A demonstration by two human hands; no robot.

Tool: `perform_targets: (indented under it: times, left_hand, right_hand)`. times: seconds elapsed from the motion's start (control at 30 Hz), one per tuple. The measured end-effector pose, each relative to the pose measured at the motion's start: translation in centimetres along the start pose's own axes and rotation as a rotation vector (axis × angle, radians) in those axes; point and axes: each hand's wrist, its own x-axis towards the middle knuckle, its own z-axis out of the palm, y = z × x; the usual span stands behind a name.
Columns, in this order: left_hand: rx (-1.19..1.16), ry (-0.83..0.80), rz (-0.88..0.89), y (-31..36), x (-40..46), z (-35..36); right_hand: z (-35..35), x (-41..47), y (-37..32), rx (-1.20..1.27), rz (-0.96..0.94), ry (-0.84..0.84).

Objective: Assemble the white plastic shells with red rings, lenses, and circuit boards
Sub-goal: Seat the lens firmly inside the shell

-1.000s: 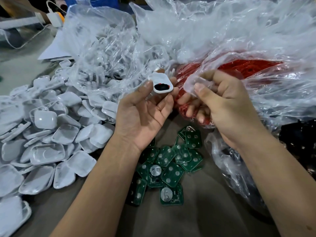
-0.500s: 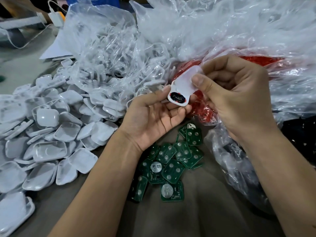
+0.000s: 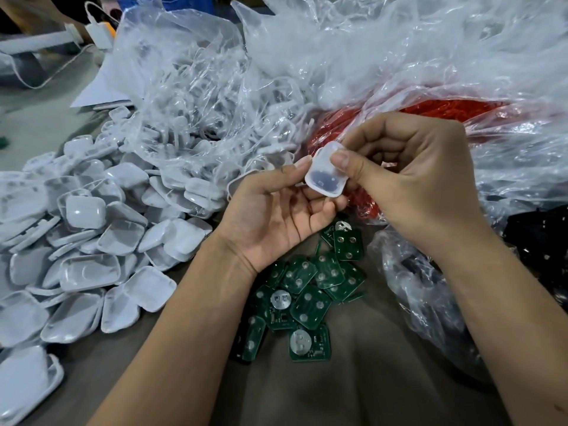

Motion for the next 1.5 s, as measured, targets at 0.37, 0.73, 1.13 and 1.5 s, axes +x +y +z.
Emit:
perform_targets:
  times: [0.37,0.73,1.13,1.5]
  left_hand:
    - [0.0,0.01,-0.001,-0.06,0.09,-0.14]
    - [-0.02,-0.044,0.005,-0.08,0.15,-0.27]
    - [-0.102,-0.03,0.045,-0.02,0.37,-0.37]
    - [-0.086,0.004,0.047,0.01,0.45,-0.48]
  right_hand:
    - [0.18,-0.2,-0.06,-0.103,-0.033,-0.004]
    - [0.1,-0.06,0.33,-0.098,-0.038,0.116]
    - [0.55,-0.47,0.23,-0.459,-0.178,0.019]
    - [0.65,-0.6,0.22,-0.468,-0.206,-0.021]
